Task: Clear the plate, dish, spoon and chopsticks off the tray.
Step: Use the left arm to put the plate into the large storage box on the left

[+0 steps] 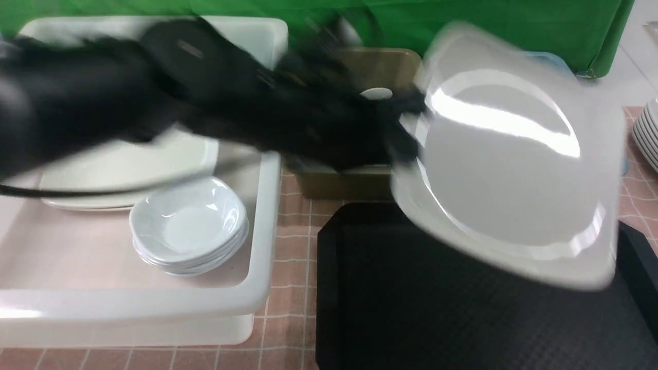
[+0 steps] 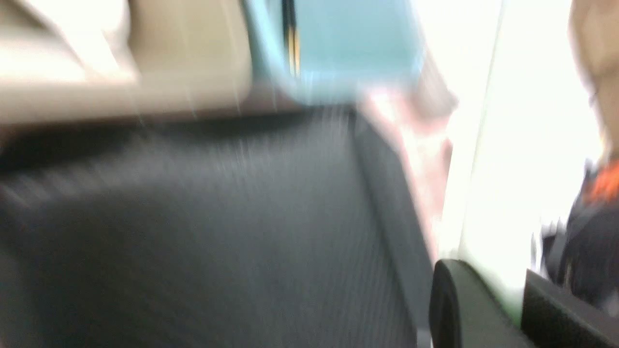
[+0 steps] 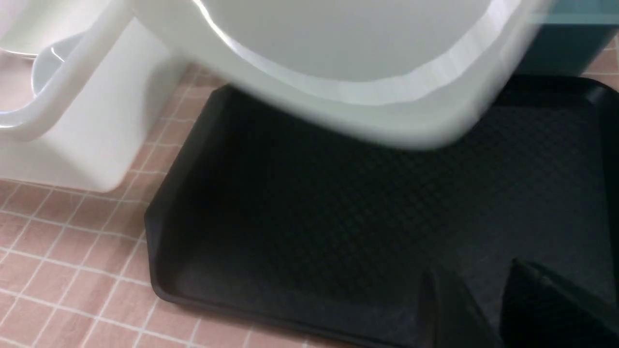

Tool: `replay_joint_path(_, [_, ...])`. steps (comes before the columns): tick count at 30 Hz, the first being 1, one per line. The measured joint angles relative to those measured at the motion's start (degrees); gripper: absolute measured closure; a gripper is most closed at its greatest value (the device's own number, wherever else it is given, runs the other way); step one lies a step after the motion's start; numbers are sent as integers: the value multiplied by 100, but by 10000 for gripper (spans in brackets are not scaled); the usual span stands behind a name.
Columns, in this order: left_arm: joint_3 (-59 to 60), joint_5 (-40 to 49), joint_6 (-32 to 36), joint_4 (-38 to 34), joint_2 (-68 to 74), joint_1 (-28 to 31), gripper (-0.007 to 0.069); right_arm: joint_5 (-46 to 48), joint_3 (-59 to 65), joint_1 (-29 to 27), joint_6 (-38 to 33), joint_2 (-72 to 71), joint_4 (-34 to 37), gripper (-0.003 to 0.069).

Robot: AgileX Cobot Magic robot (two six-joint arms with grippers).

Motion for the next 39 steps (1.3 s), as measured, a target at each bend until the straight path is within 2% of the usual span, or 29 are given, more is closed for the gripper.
replay_joint_path(3, [0,234,0,273,-668,885,605,5,0,0,-5,0,0,419])
replay_joint_path(7, [-10,770,-10,1007,-1131,2691,608,5,0,0,-5,0,0,419])
replay_joint_path(9, [-10,867,-10,1205,-1105,3211,608,5,0,0,-5,0,0,419])
replay_joint_path(10, [-10,987,1,1309,-982,3798,606,5,0,0,-5,0,0,419])
replay_joint_path(12, [-10,1082,207,1199,-702,4474,603,5,0,0,-5,0,0,419])
replay_joint_path(14, [-10,1079,857,726,-349,5145,603,5,0,0,-5,0,0,419])
replay_joint_path(15, [-10,1071,857,674,-318,5145,603,5,0,0,-5,0,0,419])
replay_joint_path(16, [-10,1035,1342,230,-84,5451,603,5,0,0,-5,0,0,419])
replay_joint_path(19, [-10,832,1727,-141,276,5645,603,5,0,0,-5,0,0,419])
replay_joint_path(23, [-10,513,2161,-255,726,5660,604,6,0,0,-5,0,0,419])
replay_joint_path(28, [-10,580,2706,-387,1267,5643,604,24,0,0,-5,0,0,419])
replay_joint_path(34, [-45,773,2823,-636,1702,5643,607,24,0,0,-5,0,-5,419])
replay_joint_path(39, [-57,978,2849,-570,1902,5625,601,24,0,0,-5,0,-5,419])
